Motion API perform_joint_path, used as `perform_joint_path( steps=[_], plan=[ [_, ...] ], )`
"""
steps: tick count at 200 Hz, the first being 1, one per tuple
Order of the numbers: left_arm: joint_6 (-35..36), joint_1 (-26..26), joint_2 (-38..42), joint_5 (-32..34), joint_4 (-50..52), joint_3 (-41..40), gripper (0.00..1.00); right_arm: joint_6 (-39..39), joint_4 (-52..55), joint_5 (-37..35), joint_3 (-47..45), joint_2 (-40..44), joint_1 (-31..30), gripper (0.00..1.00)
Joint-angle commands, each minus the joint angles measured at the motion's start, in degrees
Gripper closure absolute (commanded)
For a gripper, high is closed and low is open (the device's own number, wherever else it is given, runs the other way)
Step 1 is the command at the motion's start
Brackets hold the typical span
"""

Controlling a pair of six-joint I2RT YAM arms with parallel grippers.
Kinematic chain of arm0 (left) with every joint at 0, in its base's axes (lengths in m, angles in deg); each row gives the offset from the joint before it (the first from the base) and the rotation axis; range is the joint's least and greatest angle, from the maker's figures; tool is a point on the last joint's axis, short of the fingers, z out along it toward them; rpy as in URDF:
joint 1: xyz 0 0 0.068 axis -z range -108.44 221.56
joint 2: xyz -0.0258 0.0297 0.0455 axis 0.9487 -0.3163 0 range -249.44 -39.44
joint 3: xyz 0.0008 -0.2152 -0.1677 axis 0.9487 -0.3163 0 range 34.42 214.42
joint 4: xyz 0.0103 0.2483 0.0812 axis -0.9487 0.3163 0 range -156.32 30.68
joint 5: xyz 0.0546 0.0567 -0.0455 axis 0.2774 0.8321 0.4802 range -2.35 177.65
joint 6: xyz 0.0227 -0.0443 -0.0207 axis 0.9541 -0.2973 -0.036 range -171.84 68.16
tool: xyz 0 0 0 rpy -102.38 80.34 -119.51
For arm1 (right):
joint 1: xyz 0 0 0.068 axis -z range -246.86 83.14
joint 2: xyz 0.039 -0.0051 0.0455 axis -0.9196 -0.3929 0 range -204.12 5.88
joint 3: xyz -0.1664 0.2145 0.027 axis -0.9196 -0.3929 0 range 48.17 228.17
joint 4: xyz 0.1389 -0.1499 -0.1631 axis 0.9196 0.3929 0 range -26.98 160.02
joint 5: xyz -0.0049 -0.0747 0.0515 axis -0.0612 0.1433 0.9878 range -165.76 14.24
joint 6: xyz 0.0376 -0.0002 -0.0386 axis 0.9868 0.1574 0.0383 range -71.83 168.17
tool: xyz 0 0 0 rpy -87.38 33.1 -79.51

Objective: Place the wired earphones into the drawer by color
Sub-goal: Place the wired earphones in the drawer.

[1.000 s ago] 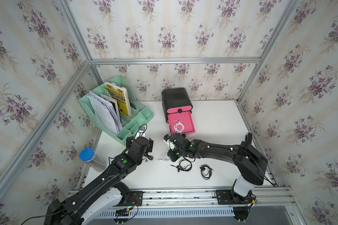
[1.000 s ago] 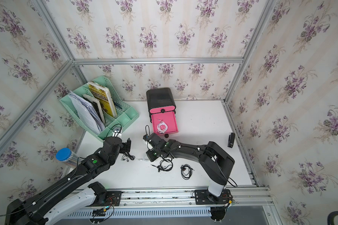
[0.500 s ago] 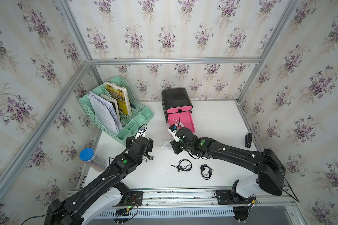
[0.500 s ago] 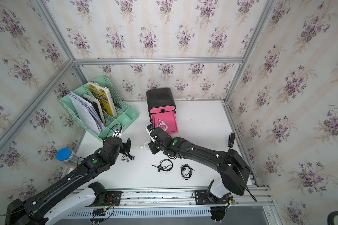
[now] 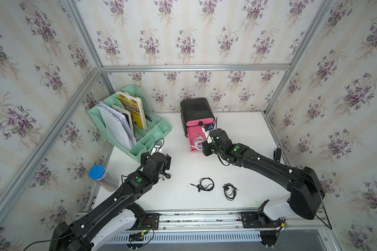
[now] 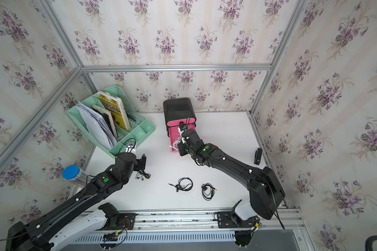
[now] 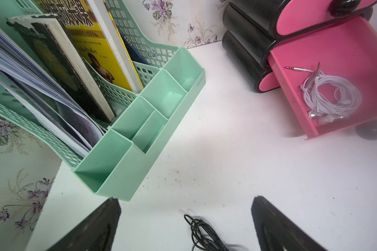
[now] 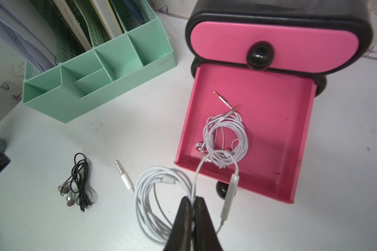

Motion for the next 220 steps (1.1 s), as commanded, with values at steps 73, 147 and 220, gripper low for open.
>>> perform_joint_path(
  steps=[73,147,220],
  plan=[
    [-0.14,-0.06,-0.21,0.32,-0.76,-0.10,0.01,-0.18,-8.52,3.76,2.82,-6.31,8.46,1.00],
    [-0.28,-0.07,-0.12,-0.22,-0.83,-0.05,0.01,1.28,-11.61,3.53,4.89,-13.82,10.39,1.00],
    [-0.32,-0.13,-0.29,-0.38,-1.02,-0.13,0.01,2.38,-13.08,3.13,5.07,-18.10,13.10,1.00]
  ],
)
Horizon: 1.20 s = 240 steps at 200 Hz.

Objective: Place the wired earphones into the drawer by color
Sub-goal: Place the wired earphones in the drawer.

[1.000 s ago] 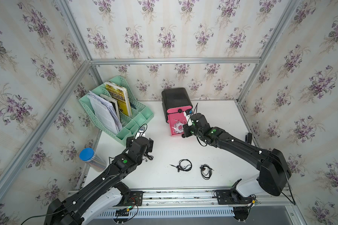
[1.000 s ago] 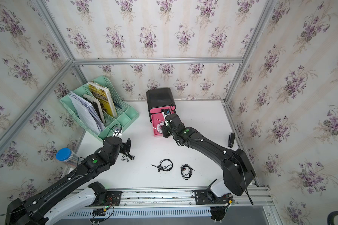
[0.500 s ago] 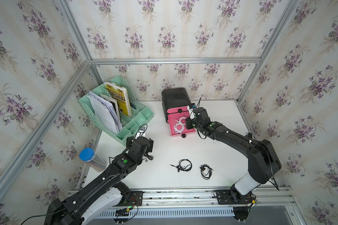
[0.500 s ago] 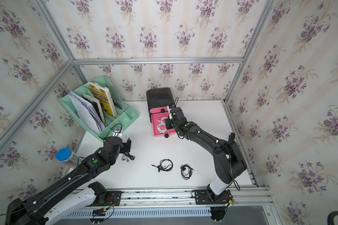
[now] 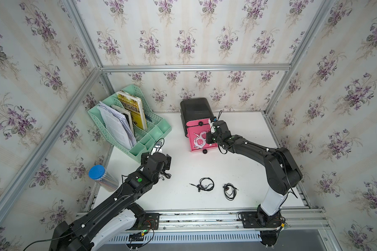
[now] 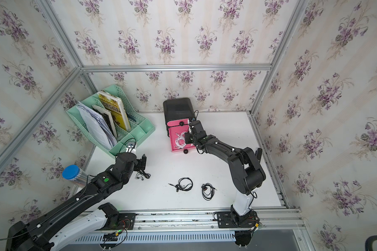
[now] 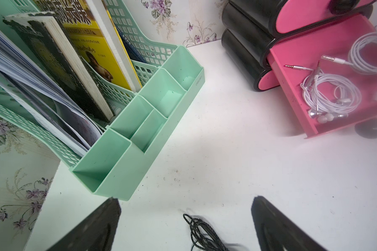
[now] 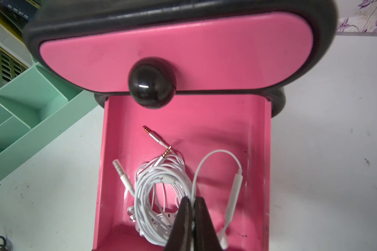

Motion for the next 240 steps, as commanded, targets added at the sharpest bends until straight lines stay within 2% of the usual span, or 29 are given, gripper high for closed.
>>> perform_joint_path(
  steps=[1,123,135,152,166,191,240],
  plan=[
    [-0.18,-0.10,-0.12,-0.15,-1.00,-0.07,0.01,0.61,-2.00,-0.35,0.06,-0.76,2.10,1.00],
    [-0.24,-0.12,-0.34,-0.16,-1.09,-0.06,0.01,1.75,-2.96,0.46,-0.31,-2.86,3.39,1.00],
    [-0.23,-0.06,-0.31,-0.25,-1.08,-0.06,0.01,1.87,-2.72,0.55,-0.04,-3.01,3.38,0.93],
    [-0.10,-0.06,-0.29,-0.33,-1.18,-0.02,0.01,2.23,-2.61,0.66,0.06,-2.81,3.37,0.75],
    [-0.05,-0.06,-0.22,-0.66,-1.22,0.01,0.01,2.41,-2.31,0.64,0.11,-2.48,3.38,0.68],
    [0.37,-0.06,-0.08,-1.38,-1.70,-0.33,0.01,2.59,-1.70,0.73,-0.03,-0.88,3.38,0.61],
    [2.01,-0.08,1.47,-5.72,-3.95,-1.38,0.01,3.28,-0.33,0.72,-2.38,5.71,3.38,0.55]
  ],
)
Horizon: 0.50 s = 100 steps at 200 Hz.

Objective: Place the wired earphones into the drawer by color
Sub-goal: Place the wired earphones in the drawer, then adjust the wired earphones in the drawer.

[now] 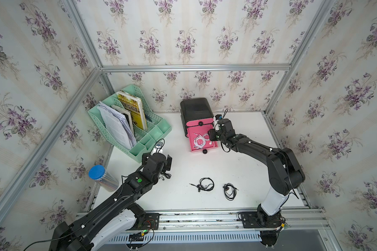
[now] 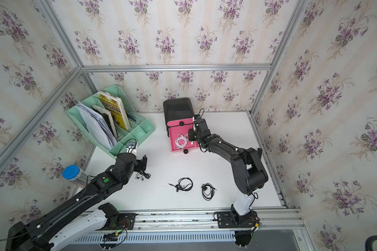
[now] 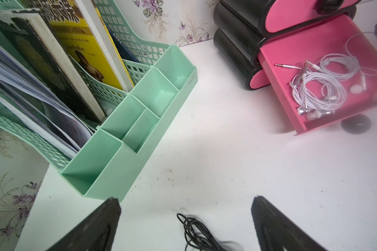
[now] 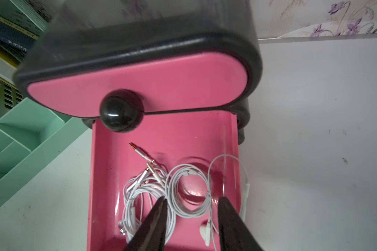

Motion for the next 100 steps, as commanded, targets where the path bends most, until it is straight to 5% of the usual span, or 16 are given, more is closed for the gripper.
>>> perform_joint_path(
  steps=[1,100],
  plan=[
    [1.59,-0.07,0.79,-2.96,-3.21,-0.62,0.01,1.16,1.36,-0.33,-1.06,2.79,0.04,0.54],
    [2.38,-0.06,-0.52,-5.13,-4.25,-0.47,0.01,2.97,4.01,0.93,-2.25,2.24,4.33,0.51]
  ],
)
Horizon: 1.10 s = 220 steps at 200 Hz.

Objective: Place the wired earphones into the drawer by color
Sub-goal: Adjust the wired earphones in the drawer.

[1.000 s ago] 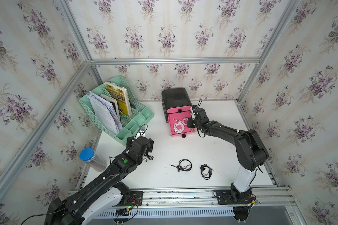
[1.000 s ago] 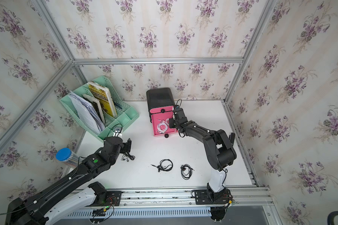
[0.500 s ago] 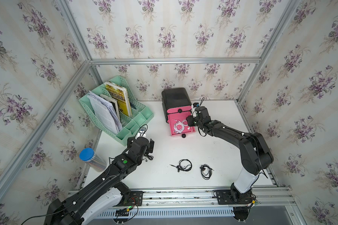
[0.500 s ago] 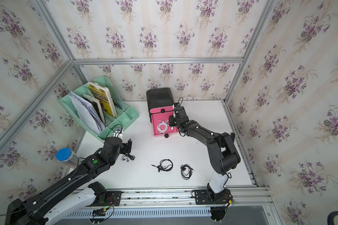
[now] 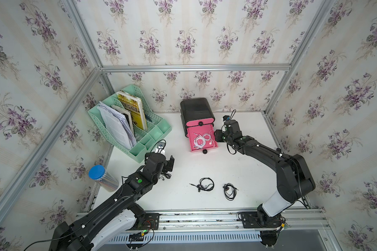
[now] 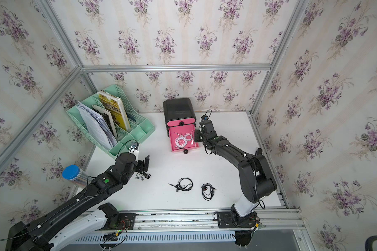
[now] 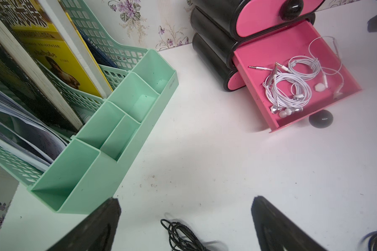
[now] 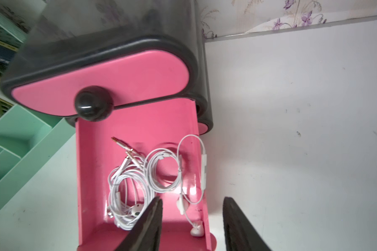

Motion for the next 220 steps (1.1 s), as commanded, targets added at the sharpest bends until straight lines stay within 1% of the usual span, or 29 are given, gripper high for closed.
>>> perform_joint_path(
  steps=[1,40,89,148,220],
  plan=[
    [0.71,-0.06,-0.20,-0.26,-1.47,0.17,0.01,0.61,0.26,2.60,1.31,-1.93,0.99,0.51],
    [0.78,-0.07,-0.19,-0.06,-1.41,0.13,0.01,0.26,-0.19,5.64,4.65,-6.53,1.38,0.51],
    [0.68,-0.06,-0.05,-0.06,-1.35,0.12,0.01,0.44,0.15,6.80,7.32,-9.99,1.55,0.51],
    [0.73,-0.07,-0.37,0.15,-1.36,0.25,0.01,0.45,-0.32,9.45,8.08,-11.41,1.63,0.52],
    [0.71,-0.07,-0.43,0.15,-1.37,0.25,0.01,0.68,-1.66,13.81,7.29,-9.98,1.60,0.54]
  ],
)
